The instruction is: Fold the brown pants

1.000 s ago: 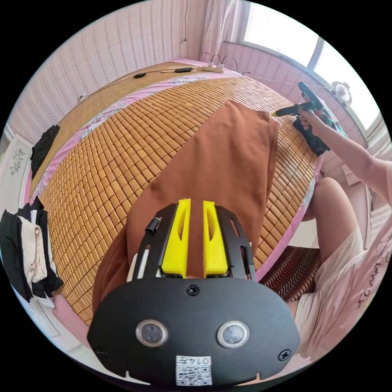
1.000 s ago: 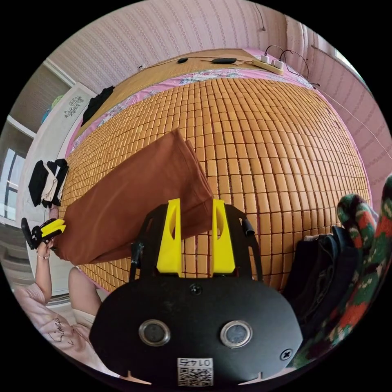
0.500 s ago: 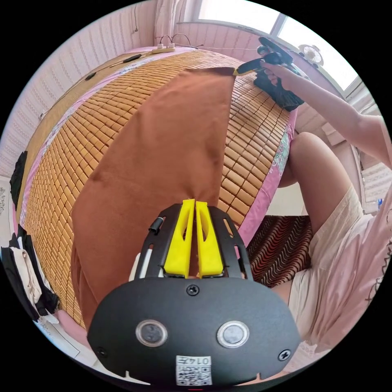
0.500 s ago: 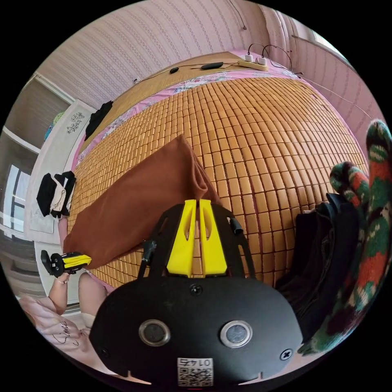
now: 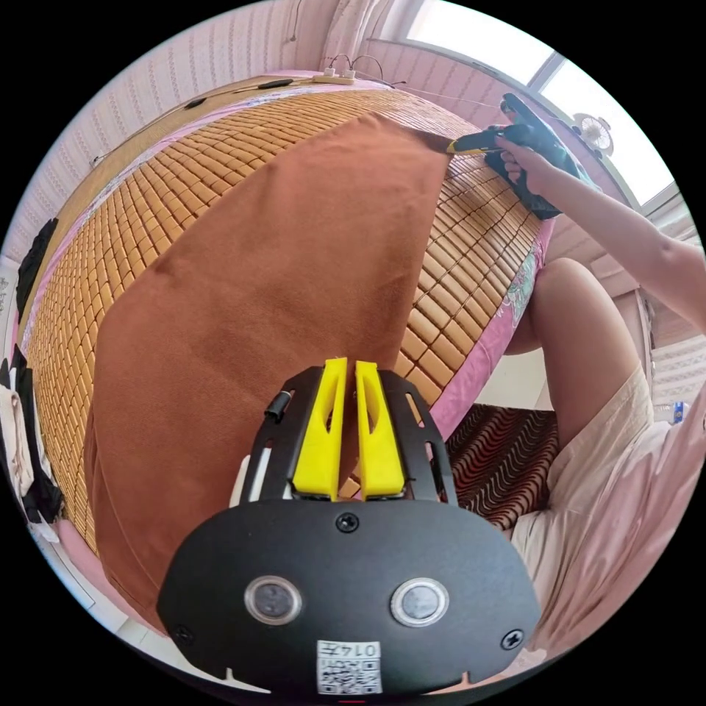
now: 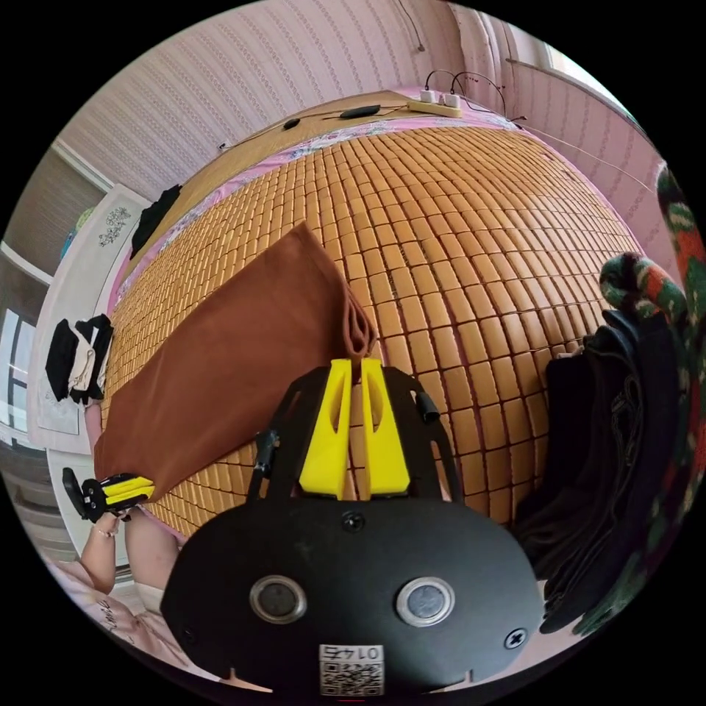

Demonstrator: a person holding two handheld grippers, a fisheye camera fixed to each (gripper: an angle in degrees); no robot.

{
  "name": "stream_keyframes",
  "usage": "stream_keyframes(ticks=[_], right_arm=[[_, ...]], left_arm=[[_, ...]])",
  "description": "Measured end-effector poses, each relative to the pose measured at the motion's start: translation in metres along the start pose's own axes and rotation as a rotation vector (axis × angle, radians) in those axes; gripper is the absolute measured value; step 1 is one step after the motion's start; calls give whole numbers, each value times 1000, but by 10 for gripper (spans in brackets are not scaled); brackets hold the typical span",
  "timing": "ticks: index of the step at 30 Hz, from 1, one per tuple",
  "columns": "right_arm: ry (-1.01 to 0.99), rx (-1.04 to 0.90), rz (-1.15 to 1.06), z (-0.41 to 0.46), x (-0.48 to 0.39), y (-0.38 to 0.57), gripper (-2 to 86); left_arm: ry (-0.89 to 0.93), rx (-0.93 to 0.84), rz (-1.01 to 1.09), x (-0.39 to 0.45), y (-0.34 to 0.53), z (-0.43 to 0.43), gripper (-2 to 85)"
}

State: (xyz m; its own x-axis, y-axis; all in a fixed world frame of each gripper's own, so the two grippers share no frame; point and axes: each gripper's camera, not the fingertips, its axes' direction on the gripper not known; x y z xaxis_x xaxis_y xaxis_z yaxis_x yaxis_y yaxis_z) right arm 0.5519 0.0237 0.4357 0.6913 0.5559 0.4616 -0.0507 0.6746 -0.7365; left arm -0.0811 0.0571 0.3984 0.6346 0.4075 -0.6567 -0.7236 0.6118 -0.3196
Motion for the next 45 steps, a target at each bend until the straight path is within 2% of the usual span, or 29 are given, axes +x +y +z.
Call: stream_keyframes(ticks=[4, 9, 14, 16, 19, 21, 24, 26, 28, 30, 33, 35, 36, 38, 40, 43, 45], right_arm=[[-119, 85, 17, -20, 20, 38, 12], [100, 48, -37, -33, 23, 117, 12], [313, -138, 56, 7, 42, 185, 41], [419, -139, 45, 11, 30, 194, 46], [538, -52, -55, 13, -15, 192, 37], [506, 5, -182, 26, -57, 182, 37], [322, 35, -461, 72, -144, 159, 56], [169, 34, -679, 116, -218, 147, 71], [45, 8, -813, 147, -270, 140, 82], [-27, -26, -905, 178, -314, 134, 95], [-29, -108, -986, 236, -361, 128, 111], [-7, -201, -988, 282, -375, 126, 107], [-11, -227, -986, 292, -375, 127, 103], [-11, -289, -975, 320, -372, 130, 54], [-28, -252, -980, 320, -369, 132, 14], [-76, -191, -986, 309, -367, 133, -1], [-80, -174, -995, 308, -368, 132, -4]], left_arm=[[43, 8, -3, 2, 13, -5, -7], [164, 38, 43, 22, 36, -11, -9], [323, 97, 34, 24, 58, -25, -7], [321, 143, 14, 13, 72, -46, -4], [195, 219, -89, -27, 102, -96, 0], [-9, 261, -232, -77, 131, -135, 3], [-253, 240, -420, -148, 162, -163, 28], [-316, 222, -518, -187, 173, -171, 54], [-321, 184, -611, -224, 179, -171, 87], [-213, 94, -719, -264, 182, -156, 129], [-156, -19, -730, -283, 182, -126, 126], [-178, -57, -645, -277, 181, -111, 110], [-231, -34, -573, -267, 181, -112, 91], [-232, 30, -559, -258, 186, -121, 61], [-257, 121, -547, -248, 194, -138, 51], [-321, 266, -584, -235, 214, -174, 45], [-280, 429, -653, -239, 236, -193, 47]])
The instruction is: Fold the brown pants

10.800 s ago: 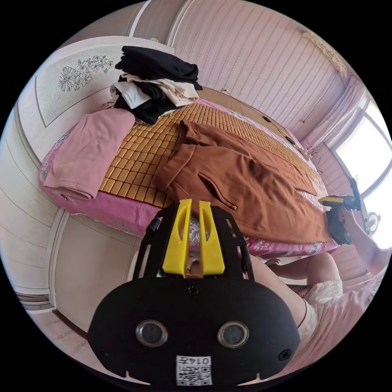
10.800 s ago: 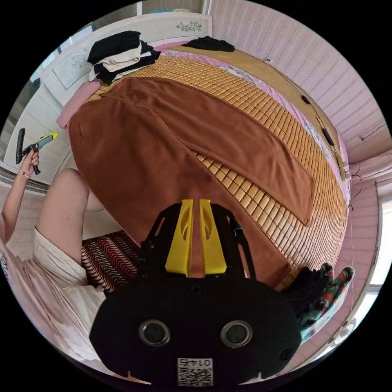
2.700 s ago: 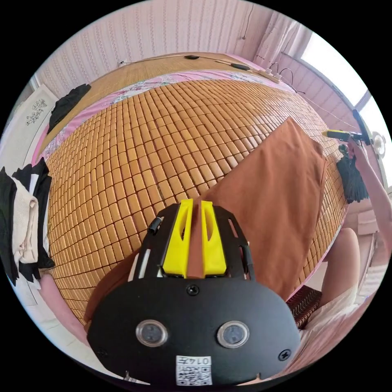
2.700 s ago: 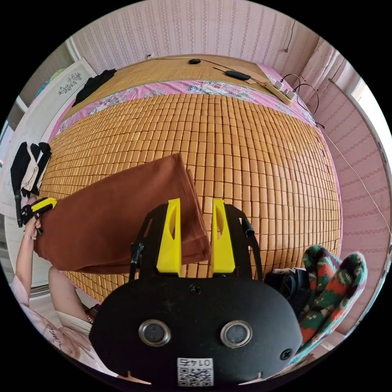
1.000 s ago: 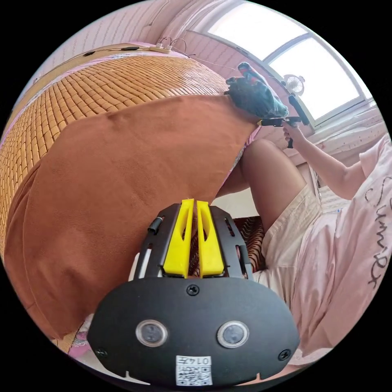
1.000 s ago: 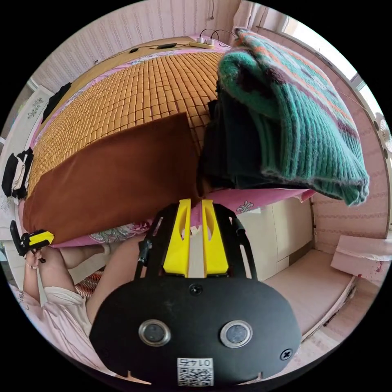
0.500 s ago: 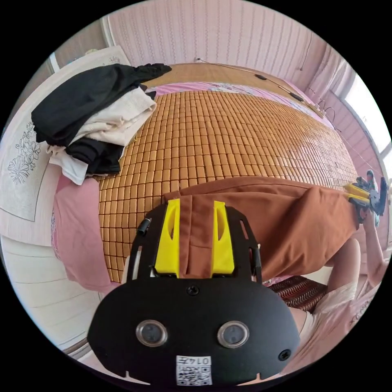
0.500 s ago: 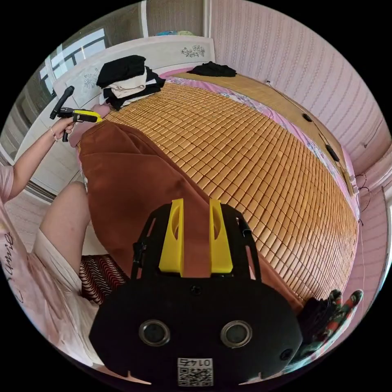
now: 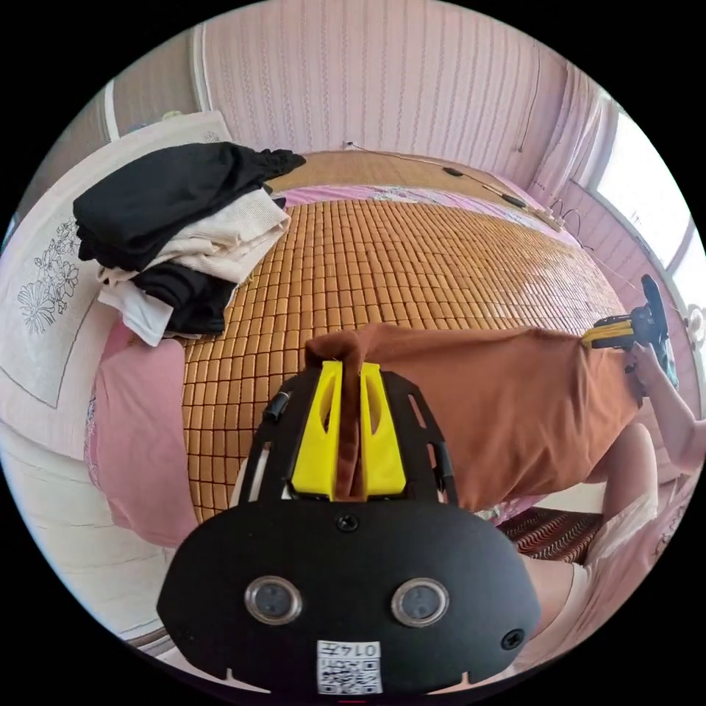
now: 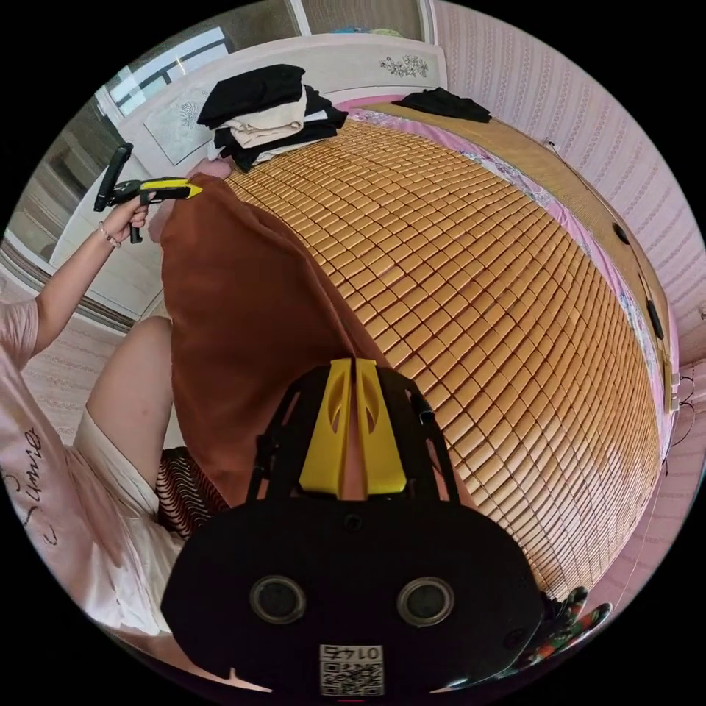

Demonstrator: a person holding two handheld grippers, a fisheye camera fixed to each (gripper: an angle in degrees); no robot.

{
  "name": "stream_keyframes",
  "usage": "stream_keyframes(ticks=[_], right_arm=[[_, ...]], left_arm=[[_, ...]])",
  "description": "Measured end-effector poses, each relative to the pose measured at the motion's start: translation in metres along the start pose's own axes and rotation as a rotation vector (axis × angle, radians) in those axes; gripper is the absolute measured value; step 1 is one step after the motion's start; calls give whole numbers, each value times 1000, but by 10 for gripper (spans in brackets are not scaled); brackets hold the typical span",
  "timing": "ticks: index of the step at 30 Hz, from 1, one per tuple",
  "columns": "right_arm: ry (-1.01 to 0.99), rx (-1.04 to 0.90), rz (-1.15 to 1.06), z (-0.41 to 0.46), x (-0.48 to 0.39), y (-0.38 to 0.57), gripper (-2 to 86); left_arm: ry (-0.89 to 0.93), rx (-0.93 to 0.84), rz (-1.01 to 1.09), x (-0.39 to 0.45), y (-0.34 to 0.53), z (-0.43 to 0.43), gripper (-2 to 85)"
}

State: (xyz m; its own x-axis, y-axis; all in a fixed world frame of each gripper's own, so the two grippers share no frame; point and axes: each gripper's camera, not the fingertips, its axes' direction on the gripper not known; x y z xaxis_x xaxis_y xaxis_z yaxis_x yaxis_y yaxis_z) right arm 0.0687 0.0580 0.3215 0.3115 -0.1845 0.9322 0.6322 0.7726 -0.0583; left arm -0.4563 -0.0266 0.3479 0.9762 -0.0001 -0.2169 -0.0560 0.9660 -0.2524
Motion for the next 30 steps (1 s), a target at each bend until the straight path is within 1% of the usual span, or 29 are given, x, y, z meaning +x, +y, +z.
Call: stream_keyframes(ticks=[2, 4, 6, 7, 9, 11, 13, 16, 17, 19, 21, 22, 24, 25, 26, 27, 28, 29, 30], right_arm=[[12, 10, 28, 18, 8, -6, -6], [-15, -22, 94, 51, 20, -15, -6], [-3, -81, 146, 91, 27, -22, -5], [2, -107, 164, 111, 28, -25, -5], [21, -77, 182, 119, 29, -26, -5], [134, -69, 209, 122, 31, -21, -8], [205, -69, 215, 124, 33, -10, -8], [183, -76, 226, 130, 33, 14, -8], [158, -83, 227, 134, 29, 24, -8], [106, -89, 215, 145, 21, 36, -6], [45, -93, 190, 160, 10, 41, -5], [23, -106, 161, 173, 3, 38, -4], [39, -137, 116, 192, -6, 23, -4], [53, -141, 85, 200, -11, 9, -4], [72, -137, 66, 207, -13, -8, -3], [81, -133, 59, 210, -14, -17, -3], [98, -134, 51, 217, -14, -36, -3], [118, -169, 52, 229, -11, -54, -3], [124, -196, 53, 237, -10, -62, -3]], left_arm=[[60, 25, -87, -16, 1, 8, 53], [36, -58, -167, -26, 2, 39, 62], [3, -188, -245, -34, 10, 83, 75], [2, -201, -255, -35, 11, 88, 77], [19, -187, -278, -39, 12, 84, 82], [-29, -168, -257, -40, 13, 72, 88], [-70, -141, -255, -43, 17, 56, 92], [-166, -36, -205, -28, 30, 18, 69], [-183, -5, -157, -15, 38, 6, 64], [-131, -1, -69, 15, 54, -1, 52], [54, -47, 115, 80, 76, 7, 30], [98, -58, 161, 101, 82, 11, 20], [283, -94, 322, 189, 110, 30, -3], [336, -109, 353, 212, 117, 36, -5], [449, -141, 419, 254, 130, 49, -7], [488, -164, 448, 289, 143, 62, -8], [487, -170, 459, 303, 149, 68, -9], [457, -181, 514, 330, 161, 79, -9], [353, -217, 565, 350, 172, 92, -10]])
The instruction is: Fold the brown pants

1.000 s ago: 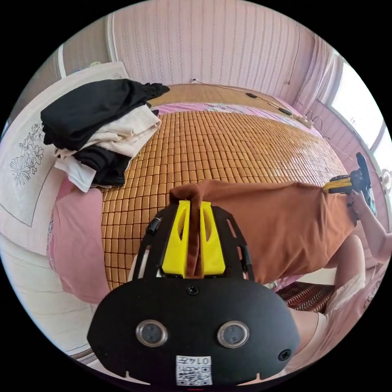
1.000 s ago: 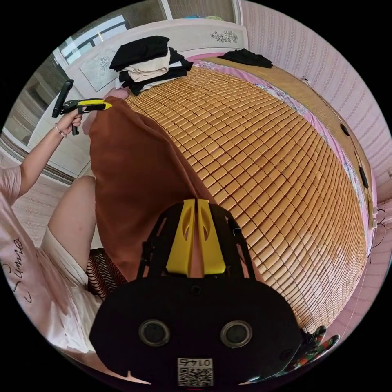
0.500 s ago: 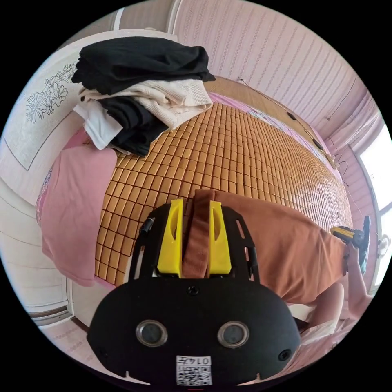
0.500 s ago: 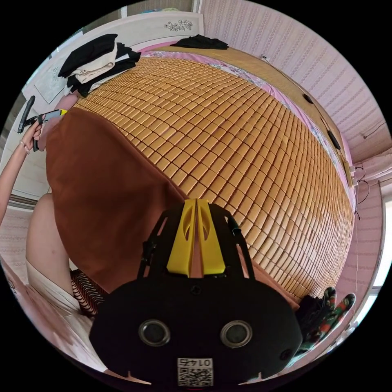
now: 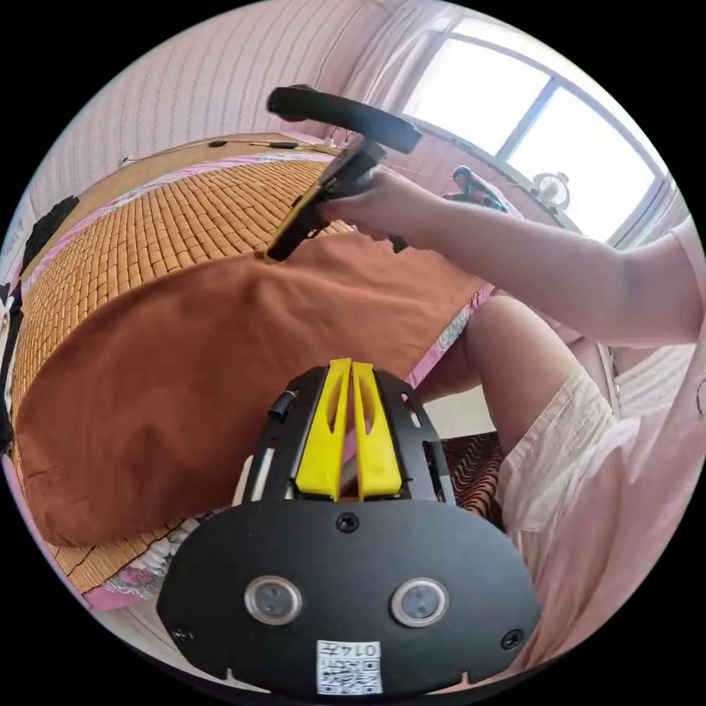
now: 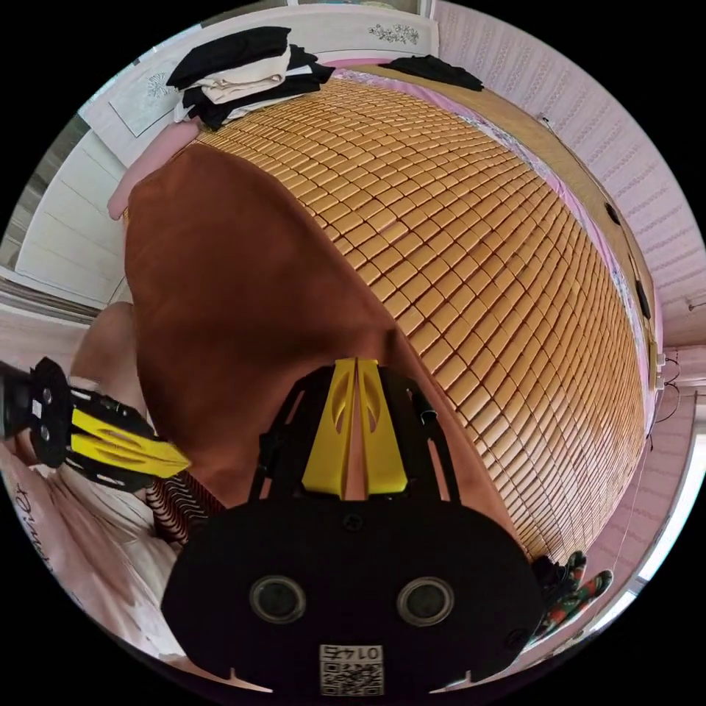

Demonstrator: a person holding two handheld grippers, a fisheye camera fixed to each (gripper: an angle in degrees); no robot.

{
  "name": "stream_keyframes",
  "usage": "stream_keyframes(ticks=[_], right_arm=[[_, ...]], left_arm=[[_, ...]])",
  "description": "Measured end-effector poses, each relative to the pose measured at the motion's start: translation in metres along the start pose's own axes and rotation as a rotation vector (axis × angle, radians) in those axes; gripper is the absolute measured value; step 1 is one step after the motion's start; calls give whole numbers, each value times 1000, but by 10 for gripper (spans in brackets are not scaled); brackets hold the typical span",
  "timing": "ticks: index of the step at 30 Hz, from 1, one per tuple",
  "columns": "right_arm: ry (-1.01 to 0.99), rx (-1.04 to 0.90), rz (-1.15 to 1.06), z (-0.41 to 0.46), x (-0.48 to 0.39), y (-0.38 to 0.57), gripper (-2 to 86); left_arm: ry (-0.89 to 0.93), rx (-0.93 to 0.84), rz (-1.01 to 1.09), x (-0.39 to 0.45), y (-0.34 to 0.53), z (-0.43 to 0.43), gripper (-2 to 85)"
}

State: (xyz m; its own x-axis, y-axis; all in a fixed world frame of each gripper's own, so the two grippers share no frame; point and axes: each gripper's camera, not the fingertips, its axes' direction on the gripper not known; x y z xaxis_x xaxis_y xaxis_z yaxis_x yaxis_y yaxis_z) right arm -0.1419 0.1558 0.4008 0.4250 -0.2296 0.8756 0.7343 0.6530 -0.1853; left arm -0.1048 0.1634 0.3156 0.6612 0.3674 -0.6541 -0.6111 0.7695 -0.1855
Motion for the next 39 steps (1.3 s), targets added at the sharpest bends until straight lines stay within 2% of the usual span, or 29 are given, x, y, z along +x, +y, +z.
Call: stream_keyframes(ticks=[2, 4, 8, 10, 13, 17, 22, 23, 26, 29, 30, 34, 37, 39], right_arm=[[-9, -156, -6, 40, 0, -31, -4], [5, -178, -63, 47, -3, -40, -4], [9, -261, -127, 61, -6, -61, -4], [19, -264, -150, 60, -6, -72, -5], [-3, -281, -122, 81, 0, -91, -5], [-5, -341, -185, 93, -1, -108, -4], [25, -378, -225, 103, -4, -119, -7], [31, -388, -237, 104, -5, -122, -8], [21, -407, -255, 104, -2, -126, -8], [5, -418, -266, 102, 3, -128, -9], [4, -419, -267, 101, 3, -128, -9], [22, -426, -283, 93, 5, -127, -9], [41, -438, -290, 86, 7, -125, -9], [52, -456, -303, 81, 7, -125, -9]], left_arm=[[-128, -57, 107, 20, 3, 24, -10], [-202, -29, 187, 35, 10, 29, -10], [-128, -105, 184, 38, 4, 34, -10], [-79, -84, 142, 33, 1, 30, -10], [-112, -28, 96, 14, -18, 28, -10], [-159, -90, 92, -25, -67, 63, -10], [-114, -292, 339, -16, -93, 101, -10], [-59, -368, 392, -10, -91, 104, -10], [-59, -463, 568, 24, -67, 106, -10], [-103, -487, 728, 65, -43, 102, -10], [-167, -476, 765, 77, -36, 103, -10], [-218, -496, 772, 90, -31, 114, -10], [-64, -401, 694, 91, -43, 94, -9], [-43, -520, 651, 81, -41, 124, -9]])
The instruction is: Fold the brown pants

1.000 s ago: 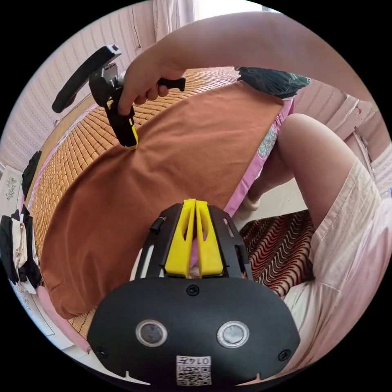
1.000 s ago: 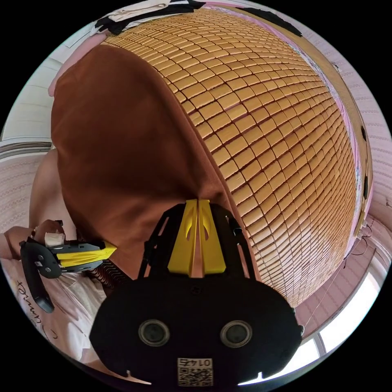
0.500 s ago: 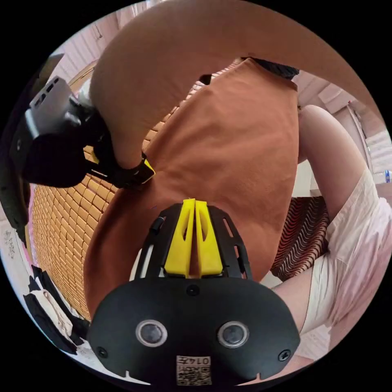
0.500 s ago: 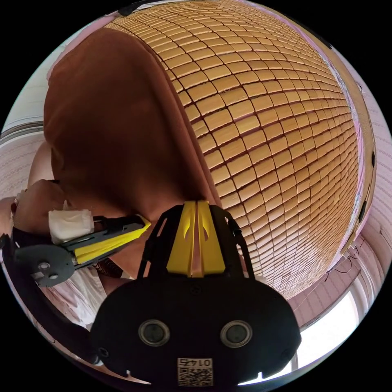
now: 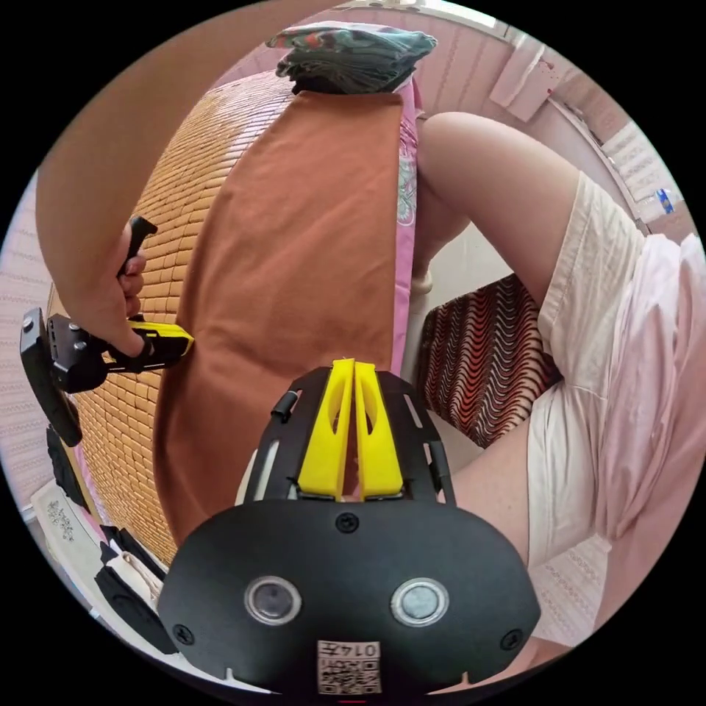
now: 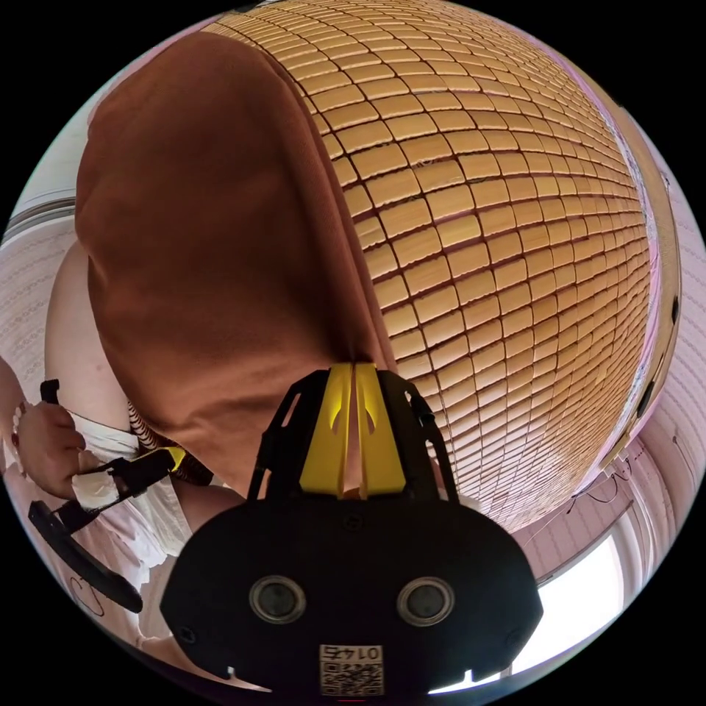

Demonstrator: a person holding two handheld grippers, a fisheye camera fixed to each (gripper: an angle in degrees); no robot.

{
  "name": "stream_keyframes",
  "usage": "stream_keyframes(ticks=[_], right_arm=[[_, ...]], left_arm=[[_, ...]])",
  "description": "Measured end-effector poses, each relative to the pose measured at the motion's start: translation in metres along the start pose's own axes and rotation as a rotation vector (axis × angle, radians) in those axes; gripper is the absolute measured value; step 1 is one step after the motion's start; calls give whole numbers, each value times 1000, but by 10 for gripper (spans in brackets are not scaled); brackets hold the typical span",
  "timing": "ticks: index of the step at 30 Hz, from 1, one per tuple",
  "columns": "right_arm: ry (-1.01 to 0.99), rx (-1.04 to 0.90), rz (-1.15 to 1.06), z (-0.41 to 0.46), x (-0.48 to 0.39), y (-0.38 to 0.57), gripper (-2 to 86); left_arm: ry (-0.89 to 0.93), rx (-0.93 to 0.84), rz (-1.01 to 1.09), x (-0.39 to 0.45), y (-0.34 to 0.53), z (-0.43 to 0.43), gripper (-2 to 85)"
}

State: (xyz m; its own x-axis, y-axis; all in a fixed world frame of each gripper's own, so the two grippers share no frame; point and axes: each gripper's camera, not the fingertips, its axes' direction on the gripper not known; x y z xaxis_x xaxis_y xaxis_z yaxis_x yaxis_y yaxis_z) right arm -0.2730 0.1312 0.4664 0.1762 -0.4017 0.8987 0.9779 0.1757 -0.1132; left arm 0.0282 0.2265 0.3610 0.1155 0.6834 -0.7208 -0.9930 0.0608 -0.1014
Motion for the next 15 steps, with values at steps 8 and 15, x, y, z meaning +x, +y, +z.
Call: stream_keyframes(ticks=[8, 15], right_arm=[[70, -74, -50, -24, 1, 28, -8], [-2, -24, -21, -52, 26, 81, -7]], left_arm=[[0, 6, -14, -1, -7, 21, -10], [71, 5, -73, -15, -9, 29, -10]])
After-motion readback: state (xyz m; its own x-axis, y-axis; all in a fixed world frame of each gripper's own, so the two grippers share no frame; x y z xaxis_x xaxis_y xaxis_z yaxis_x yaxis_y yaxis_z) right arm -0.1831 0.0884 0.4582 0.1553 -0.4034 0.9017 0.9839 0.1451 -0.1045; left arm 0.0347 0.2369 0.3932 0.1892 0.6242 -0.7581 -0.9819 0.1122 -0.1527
